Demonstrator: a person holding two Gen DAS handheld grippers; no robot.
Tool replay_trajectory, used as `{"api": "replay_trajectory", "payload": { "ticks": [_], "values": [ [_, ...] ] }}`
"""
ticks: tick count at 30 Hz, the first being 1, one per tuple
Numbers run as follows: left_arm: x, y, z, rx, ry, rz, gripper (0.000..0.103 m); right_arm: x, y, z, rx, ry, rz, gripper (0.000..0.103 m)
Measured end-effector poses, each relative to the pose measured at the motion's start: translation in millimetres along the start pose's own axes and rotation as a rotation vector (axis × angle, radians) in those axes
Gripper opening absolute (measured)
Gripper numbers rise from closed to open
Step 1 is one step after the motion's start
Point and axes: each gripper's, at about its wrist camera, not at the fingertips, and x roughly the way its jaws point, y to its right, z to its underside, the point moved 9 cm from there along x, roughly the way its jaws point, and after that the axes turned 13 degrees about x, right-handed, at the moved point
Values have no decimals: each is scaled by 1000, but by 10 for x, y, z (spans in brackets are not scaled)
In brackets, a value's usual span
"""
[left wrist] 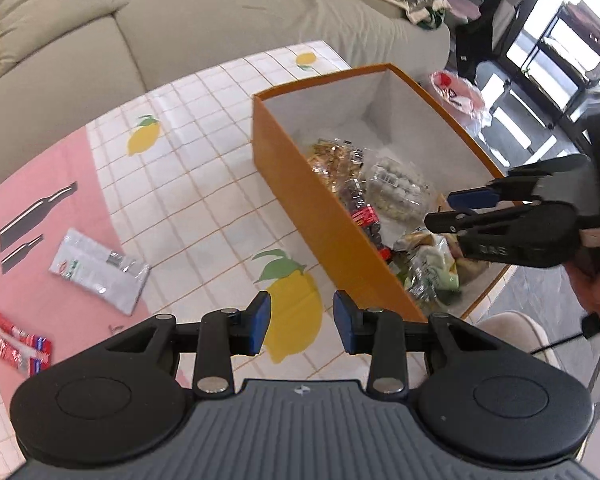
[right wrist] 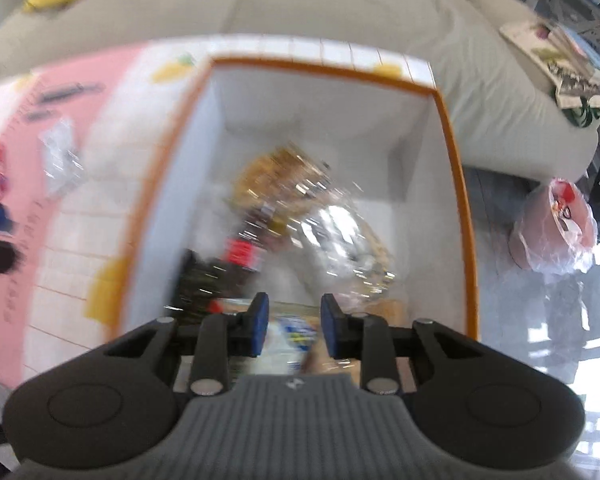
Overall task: Organize snacks
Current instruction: 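Withdraw both tools from the box back over the table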
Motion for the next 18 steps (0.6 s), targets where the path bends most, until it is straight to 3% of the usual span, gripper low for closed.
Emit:
{"api": "replay_trajectory", "payload": {
  "ticks": [3, 10, 18],
  "values": [
    [-138, -89, 177, -26, 29, -26, 43, -261, -259, 45, 19, 83, -42, 39],
    [-400, -414, 664, -152, 100, -103, 43, -645, -885, 228, 122, 247, -173, 40],
    [-425, -863, 1281, -330, 119, -145, 43, -472, -1682, 564, 143, 259, -244, 41]
  ]
}}
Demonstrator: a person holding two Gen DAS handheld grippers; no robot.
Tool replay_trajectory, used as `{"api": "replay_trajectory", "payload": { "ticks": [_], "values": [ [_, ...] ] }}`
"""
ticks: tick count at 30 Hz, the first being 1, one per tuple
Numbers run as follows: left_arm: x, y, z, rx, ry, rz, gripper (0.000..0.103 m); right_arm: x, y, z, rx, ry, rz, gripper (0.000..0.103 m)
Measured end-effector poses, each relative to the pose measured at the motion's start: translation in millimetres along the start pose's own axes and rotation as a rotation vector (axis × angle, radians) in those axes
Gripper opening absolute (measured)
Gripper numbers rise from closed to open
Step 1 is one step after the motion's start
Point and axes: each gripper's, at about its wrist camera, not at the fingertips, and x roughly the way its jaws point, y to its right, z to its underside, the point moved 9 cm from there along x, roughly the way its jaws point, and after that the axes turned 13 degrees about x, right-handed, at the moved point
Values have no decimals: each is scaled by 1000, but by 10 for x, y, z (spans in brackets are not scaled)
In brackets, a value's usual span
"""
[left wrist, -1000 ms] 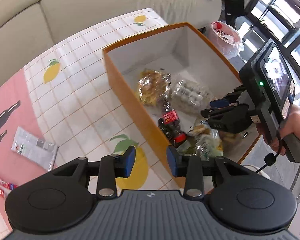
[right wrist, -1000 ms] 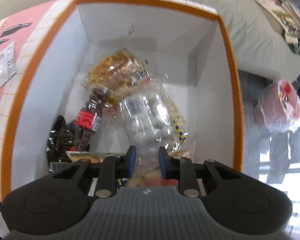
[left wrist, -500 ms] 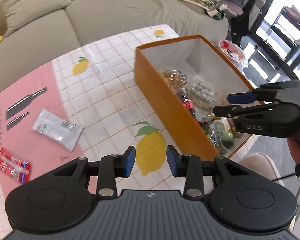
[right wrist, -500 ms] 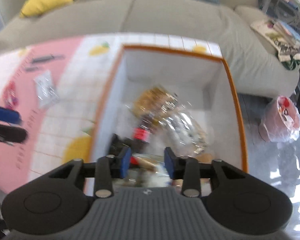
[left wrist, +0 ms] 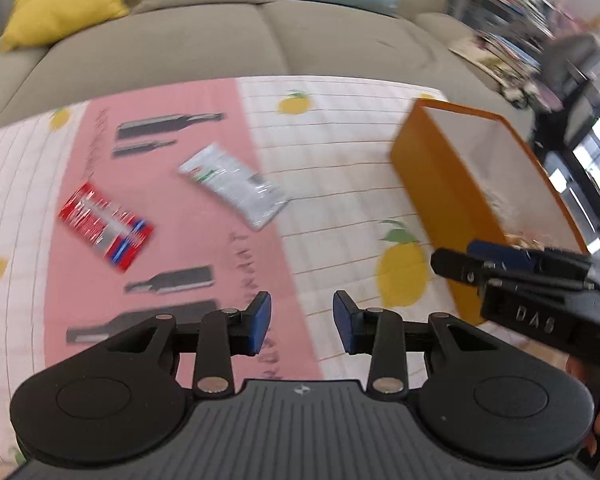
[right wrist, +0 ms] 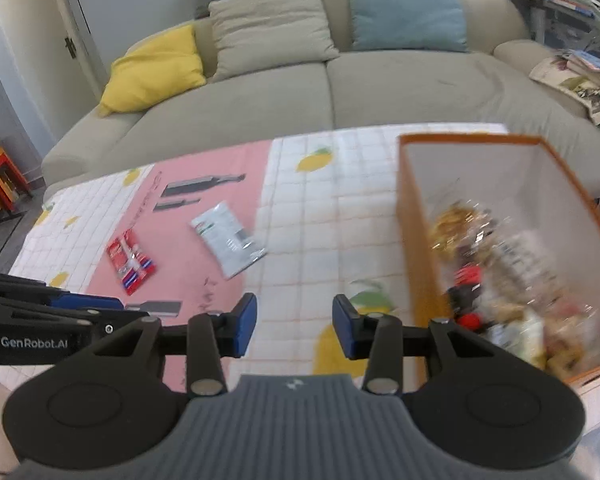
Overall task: Organize snacks
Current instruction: 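Withdraw both tools from the box back over the table, then grasp the red sachet with left tool while right tool grasps white sachet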
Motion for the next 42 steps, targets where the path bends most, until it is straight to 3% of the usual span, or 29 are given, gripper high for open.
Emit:
{"api": "replay_trajectory", "payload": {
  "ticks": [3, 7, 17, 24, 31, 38, 42],
  "values": [
    [33, -193, 135, -73, 10, -15, 44, 105, -188, 132, -14, 4, 18, 42],
    [120, -363, 284, -185, 17, -38, 65, 276, -368, 310, -29, -11, 28, 61],
    [356, -808, 470, -363, 44, -83, 66, 649, -514, 512, -98, -46, 51, 70],
    [520, -1188, 346, -426, 42, -132, 67, 1020, -584, 411, -138, -66, 50, 70],
    [743, -1592, 161, -498, 30, -207, 72, 1442, -812, 156, -253, -19, 13, 79],
    [1014, -1885, 34, -488, 11, -296, 72, 1919, -909, -61, -306, -2, 21, 83],
    [1117, -1996, 17, -516, 6, -310, 74, 2201, -980, -159, -316, -17, -13, 84]
  ]
}}
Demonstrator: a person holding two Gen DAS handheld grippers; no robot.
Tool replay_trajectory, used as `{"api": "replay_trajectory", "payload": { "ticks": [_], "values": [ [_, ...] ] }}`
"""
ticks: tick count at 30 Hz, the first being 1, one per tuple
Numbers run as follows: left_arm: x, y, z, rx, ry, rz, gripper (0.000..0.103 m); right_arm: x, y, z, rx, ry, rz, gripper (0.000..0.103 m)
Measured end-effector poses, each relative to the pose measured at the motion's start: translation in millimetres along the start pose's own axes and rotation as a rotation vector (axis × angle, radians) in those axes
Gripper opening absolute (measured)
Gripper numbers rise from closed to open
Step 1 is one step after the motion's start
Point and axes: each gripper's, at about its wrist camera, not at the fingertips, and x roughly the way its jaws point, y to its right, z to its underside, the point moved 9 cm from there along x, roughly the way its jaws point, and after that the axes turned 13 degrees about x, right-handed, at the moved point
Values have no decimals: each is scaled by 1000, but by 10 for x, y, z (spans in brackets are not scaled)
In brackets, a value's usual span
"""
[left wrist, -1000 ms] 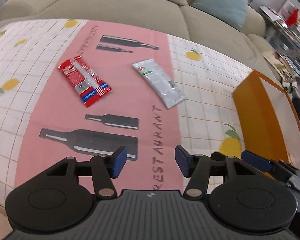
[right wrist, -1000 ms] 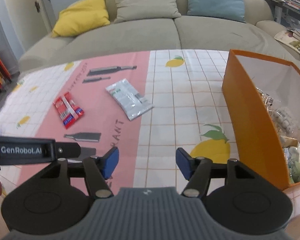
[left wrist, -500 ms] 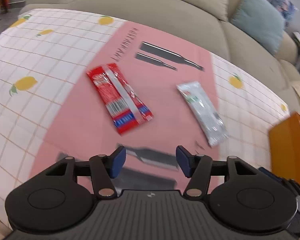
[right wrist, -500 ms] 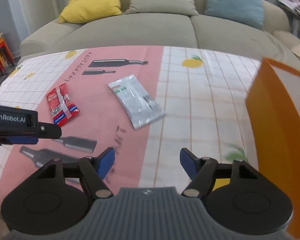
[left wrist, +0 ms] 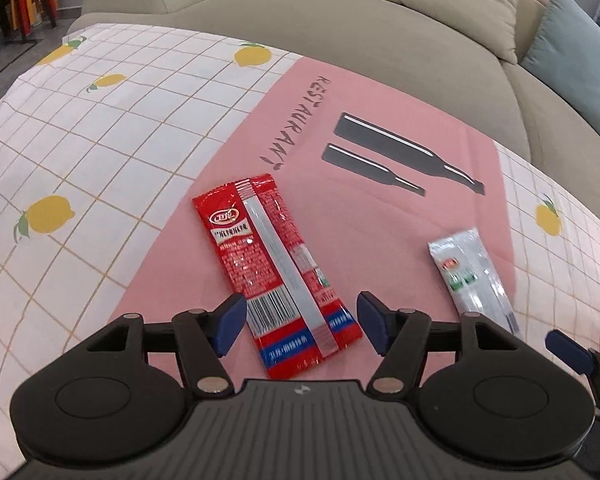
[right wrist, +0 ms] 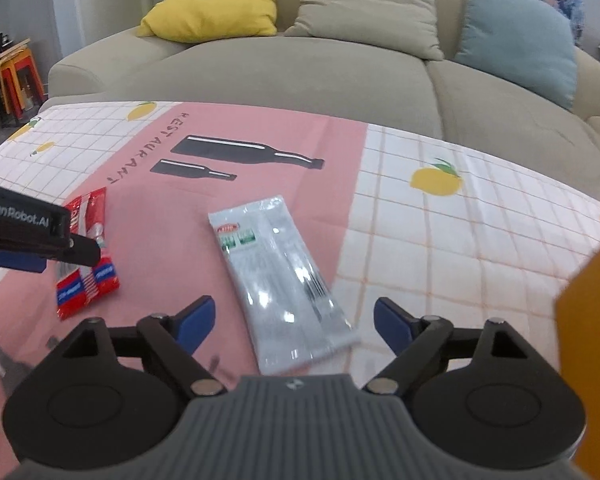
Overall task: Organize snacks
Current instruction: 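Grasp the red sachet with left tool while right tool grasps white sachet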
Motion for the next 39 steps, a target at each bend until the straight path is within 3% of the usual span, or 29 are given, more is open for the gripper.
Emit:
{"api": "replay_trajectory", "payload": {
  "ticks": [10, 17, 20, 21, 23, 25, 31, 39],
  "values": [
    [188, -117, -74, -43, 35, 11, 82, 412, -191, -180, -80, -10, -52, 84],
    [267, -94, -135, 14, 55, -15, 84, 495, -195, -101, -60, -37, -65, 84],
    [300, -30, -121, 93, 42, -50, 80, 437, -188, -30, -59, -40, -63, 83],
    [300, -2, -105, 119, 39, -65, 74, 409, -178, -4, -55, -39, -60, 79],
    [276, 46, -60, 141, 41, -60, 72, 342, -144, 44, -39, -30, -45, 71],
    [243, 113, -3, 172, 41, -43, 69, 256, -114, 96, -23, -21, -28, 56],
    [84, 445, 302, 337, 18, 31, 67, -49, 7, 377, 31, -29, 29, 54],
    [-271, 863, 954, 567, -41, 161, 67, -596, 220, 918, 103, -85, 104, 54]
  ]
}}
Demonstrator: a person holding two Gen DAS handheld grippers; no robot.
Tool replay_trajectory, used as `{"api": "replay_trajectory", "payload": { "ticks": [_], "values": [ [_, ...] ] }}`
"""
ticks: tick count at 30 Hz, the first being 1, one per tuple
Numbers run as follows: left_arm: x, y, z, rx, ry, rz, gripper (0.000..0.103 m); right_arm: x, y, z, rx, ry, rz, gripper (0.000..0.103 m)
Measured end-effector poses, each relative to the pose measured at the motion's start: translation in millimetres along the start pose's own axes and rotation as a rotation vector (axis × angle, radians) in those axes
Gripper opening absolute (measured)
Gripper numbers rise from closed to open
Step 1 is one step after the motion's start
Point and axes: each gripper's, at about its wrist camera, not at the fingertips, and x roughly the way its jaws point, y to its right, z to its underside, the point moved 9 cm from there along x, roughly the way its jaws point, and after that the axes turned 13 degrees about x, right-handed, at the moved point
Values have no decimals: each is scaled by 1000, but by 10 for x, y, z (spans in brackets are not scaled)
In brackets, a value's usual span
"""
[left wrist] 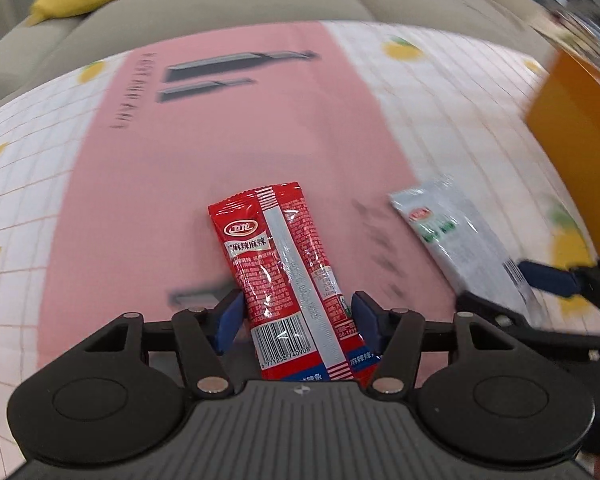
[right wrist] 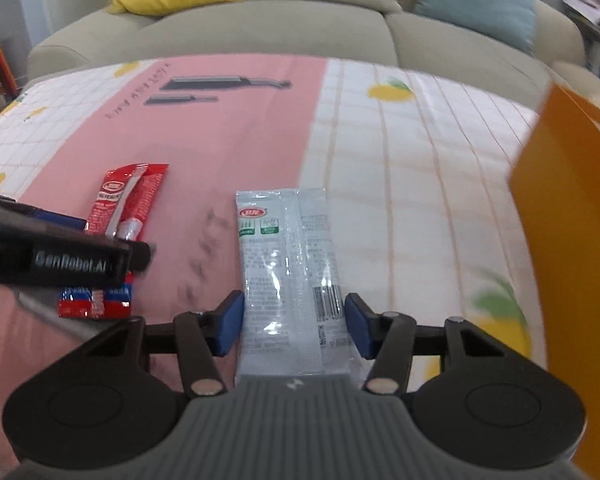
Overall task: Organize snacks
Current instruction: 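Grasp the red sachet with left tool while right tool grasps white sachet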
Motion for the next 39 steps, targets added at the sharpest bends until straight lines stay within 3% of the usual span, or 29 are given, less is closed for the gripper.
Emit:
{"api": "replay_trajectory", "payload": {
  "ticks": [5, 8, 15, 23, 31, 39],
  "values": [
    [-135, 325, 216, 125, -16, 68, 67, -278, 147, 342, 22, -49, 23, 55],
    [-165, 377, 298, 150, -17, 56, 72, -384, 205, 487, 20, -56, 21, 57],
    [-305, 299, 318, -9, 64, 32, 76, -428, 257, 501, 28, -48, -13, 69],
    [-345, 247, 363, -116, 99, 20, 76, -410, 200, 388, -50, 20, -85, 72],
    [-273, 202, 383, -153, 72, 8, 76, -243, 183, 346, -74, 29, -86, 72],
    [-152, 296, 290, -71, 71, -67, 77, -270, 184, 386, -70, 50, -78, 65]
  ]
}}
